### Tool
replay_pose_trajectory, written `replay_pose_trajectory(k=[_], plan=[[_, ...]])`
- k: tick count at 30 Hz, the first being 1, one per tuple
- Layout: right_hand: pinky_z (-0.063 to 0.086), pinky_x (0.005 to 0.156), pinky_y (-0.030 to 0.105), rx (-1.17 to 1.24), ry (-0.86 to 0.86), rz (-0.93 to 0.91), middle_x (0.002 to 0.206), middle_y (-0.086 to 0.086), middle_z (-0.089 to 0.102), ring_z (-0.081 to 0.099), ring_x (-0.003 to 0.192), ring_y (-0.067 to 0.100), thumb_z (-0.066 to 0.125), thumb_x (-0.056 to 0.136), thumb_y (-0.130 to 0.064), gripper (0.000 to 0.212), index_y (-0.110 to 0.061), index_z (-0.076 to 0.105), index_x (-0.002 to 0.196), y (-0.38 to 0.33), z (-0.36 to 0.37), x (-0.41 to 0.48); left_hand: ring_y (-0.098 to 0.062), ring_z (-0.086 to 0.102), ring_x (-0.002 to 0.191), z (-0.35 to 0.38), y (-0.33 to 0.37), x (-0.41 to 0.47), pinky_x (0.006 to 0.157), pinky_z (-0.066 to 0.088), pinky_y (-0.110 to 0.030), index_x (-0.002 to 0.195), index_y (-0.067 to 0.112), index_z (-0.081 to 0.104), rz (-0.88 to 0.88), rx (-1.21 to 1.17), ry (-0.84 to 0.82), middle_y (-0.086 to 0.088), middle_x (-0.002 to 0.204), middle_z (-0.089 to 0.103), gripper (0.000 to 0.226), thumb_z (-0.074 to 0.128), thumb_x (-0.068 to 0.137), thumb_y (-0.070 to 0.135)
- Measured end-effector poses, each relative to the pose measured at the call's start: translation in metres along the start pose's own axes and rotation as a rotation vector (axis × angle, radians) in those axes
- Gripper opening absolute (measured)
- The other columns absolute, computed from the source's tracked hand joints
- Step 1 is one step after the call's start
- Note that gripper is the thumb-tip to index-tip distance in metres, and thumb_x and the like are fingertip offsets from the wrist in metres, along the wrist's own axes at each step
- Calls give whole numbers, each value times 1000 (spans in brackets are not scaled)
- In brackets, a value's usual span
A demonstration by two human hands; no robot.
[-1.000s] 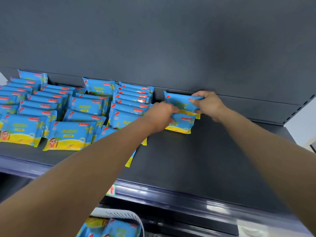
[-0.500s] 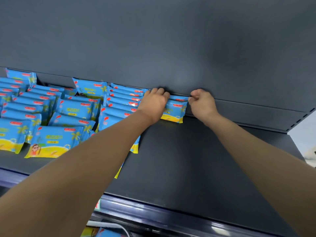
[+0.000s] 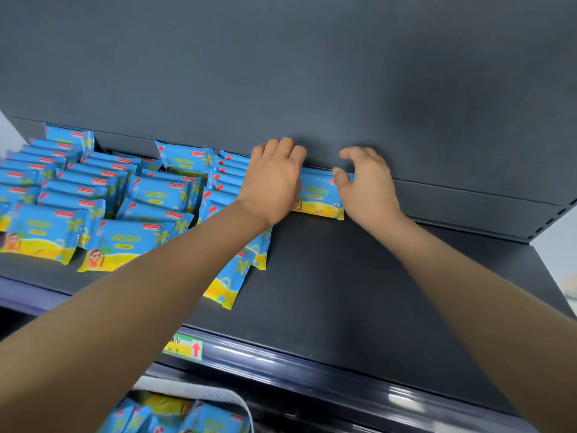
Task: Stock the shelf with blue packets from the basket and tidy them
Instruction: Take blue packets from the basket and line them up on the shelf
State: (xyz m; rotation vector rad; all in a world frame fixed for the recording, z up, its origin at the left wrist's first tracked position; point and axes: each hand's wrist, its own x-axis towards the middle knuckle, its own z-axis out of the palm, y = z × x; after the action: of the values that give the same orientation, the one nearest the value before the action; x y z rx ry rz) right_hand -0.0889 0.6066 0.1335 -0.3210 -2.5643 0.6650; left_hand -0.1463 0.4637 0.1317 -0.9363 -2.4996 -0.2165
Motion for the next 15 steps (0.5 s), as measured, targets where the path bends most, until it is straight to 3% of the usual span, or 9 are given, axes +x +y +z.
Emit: replay_pose_trajectory(k=[8, 15], plan=[[27, 96, 37, -286, 70, -274, 133, 4, 45, 34, 125, 26, 60, 85, -31, 52, -15, 44, 131, -90, -35, -44, -34, 50, 100, -98, -24, -66, 88, 23, -34, 110, 3, 55, 29, 75, 285, -15, 110, 55, 35, 61, 77, 12], [20, 99, 38, -384, 182, -378, 138, 6, 38, 28, 130, 29, 63, 81, -35, 60, -14, 40, 132, -181, -65, -105, -33, 47, 103, -184, -49, -143, 89, 25, -37, 120, 2, 51, 50, 105, 399, -16, 116, 54, 53, 64, 73, 21]])
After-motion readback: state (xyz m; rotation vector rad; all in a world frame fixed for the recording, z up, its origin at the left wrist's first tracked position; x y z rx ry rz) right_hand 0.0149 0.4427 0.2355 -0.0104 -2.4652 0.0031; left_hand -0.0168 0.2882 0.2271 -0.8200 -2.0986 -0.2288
